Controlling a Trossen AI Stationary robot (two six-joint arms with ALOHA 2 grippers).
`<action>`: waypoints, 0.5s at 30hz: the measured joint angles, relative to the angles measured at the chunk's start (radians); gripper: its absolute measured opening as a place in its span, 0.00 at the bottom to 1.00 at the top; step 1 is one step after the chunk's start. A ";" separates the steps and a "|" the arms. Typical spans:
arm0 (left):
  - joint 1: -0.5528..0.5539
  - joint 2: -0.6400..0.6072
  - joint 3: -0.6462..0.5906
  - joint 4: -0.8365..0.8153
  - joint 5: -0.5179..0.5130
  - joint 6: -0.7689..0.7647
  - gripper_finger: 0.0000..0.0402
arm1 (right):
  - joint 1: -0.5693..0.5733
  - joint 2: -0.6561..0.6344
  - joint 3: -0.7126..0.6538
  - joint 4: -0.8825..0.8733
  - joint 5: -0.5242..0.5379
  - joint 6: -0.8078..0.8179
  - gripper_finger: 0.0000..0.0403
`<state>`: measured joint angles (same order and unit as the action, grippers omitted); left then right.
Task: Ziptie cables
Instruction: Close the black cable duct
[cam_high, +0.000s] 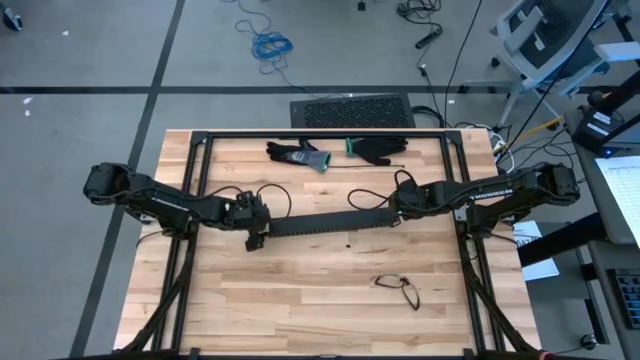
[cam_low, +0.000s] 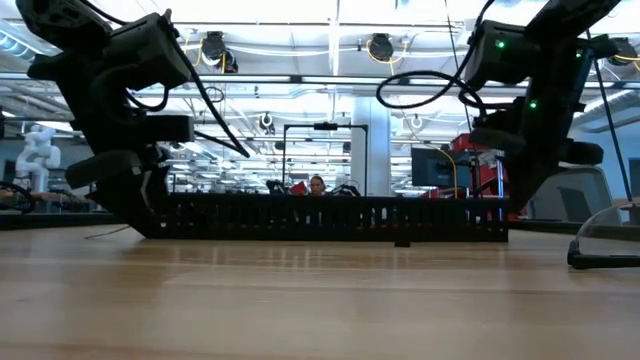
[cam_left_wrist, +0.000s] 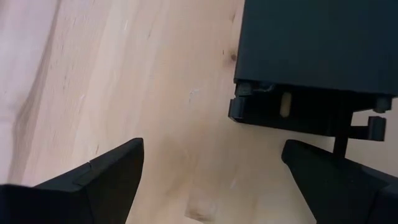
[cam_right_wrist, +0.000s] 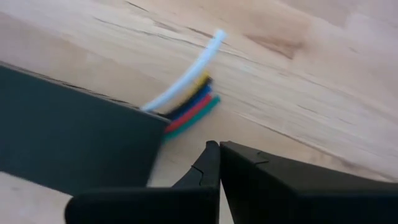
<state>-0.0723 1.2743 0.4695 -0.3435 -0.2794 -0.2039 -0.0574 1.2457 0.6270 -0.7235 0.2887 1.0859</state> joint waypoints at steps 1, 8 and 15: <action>0.000 0.000 0.000 0.000 0.000 0.000 0.95 | 0.000 0.000 0.000 -0.017 0.000 0.007 0.00; 0.000 0.000 0.001 -0.003 0.000 0.000 0.95 | 0.000 0.000 0.000 0.004 -0.050 0.063 0.00; 0.000 0.000 0.001 -0.006 0.000 0.000 0.96 | 0.000 0.000 -0.002 0.146 -0.063 0.085 0.00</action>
<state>-0.0723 1.2739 0.4709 -0.3496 -0.2794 -0.2036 -0.0574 1.2457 0.6254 -0.5771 0.2259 1.1706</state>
